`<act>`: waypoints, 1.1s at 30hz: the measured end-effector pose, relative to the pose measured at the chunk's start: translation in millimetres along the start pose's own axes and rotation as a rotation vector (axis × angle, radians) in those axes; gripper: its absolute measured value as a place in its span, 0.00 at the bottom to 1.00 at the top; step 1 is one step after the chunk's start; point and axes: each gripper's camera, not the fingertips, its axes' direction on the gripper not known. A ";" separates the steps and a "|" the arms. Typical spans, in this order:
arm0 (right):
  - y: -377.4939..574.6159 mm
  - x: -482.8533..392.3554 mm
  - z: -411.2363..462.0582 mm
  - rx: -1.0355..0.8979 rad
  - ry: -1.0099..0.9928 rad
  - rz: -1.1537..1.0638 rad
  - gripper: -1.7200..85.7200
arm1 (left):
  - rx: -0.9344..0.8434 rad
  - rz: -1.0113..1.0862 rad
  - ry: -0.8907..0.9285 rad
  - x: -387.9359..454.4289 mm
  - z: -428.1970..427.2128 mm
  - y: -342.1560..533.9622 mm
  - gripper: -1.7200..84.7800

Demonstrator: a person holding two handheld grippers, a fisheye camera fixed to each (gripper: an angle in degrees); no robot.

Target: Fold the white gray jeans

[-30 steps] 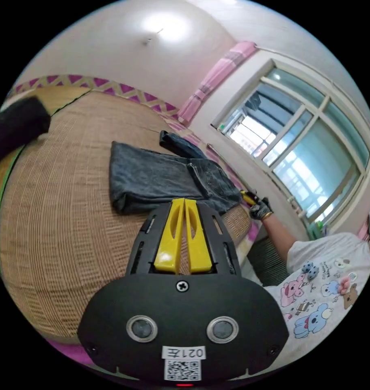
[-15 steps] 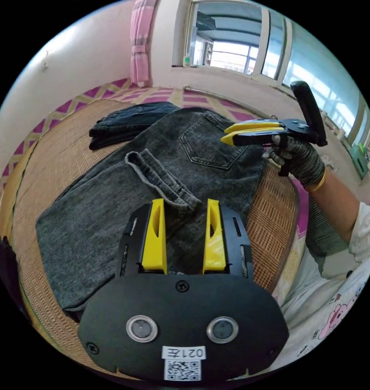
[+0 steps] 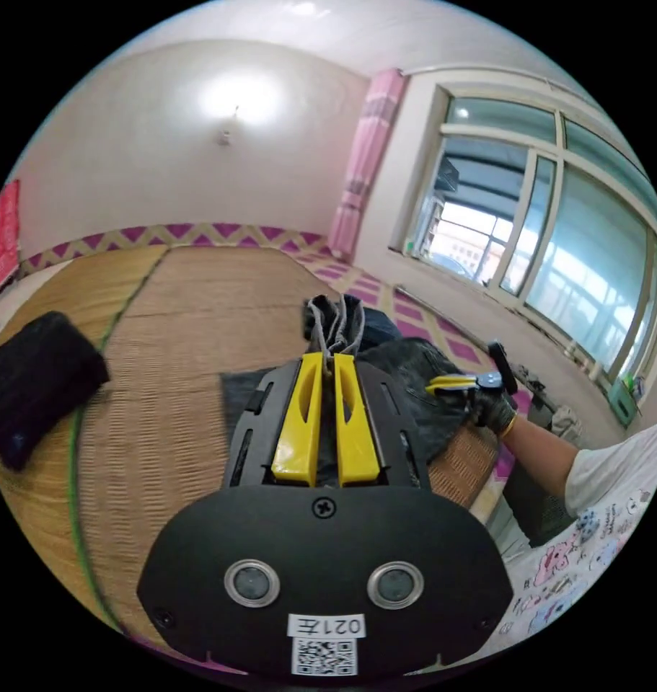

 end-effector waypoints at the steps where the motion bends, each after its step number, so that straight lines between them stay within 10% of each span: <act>1: 0.5 -2.1 0.0 0.002 -0.006 0.003 0.14 | 0.007 -0.018 -0.037 -19.5 -16.0 0.5 0.01; 9: 2.9 -20.0 0.7 -0.006 -0.004 0.017 0.12 | -0.121 -0.405 -0.311 -279.4 -92.4 63.3 0.02; 19: -15.9 -26.5 -40.4 0.105 -0.009 -0.153 0.13 | -0.191 -0.327 -0.633 -306.0 -80.5 50.4 0.01; 24: -54.7 -26.2 -20.0 0.079 0.116 -0.384 0.14 | -0.206 -0.045 -0.281 -268.9 -43.1 7.6 0.05; 33: -101.7 -14.0 5.0 -0.111 -0.032 -0.579 0.16 | -0.404 0.267 -0.229 -263.0 50.0 -40.0 0.13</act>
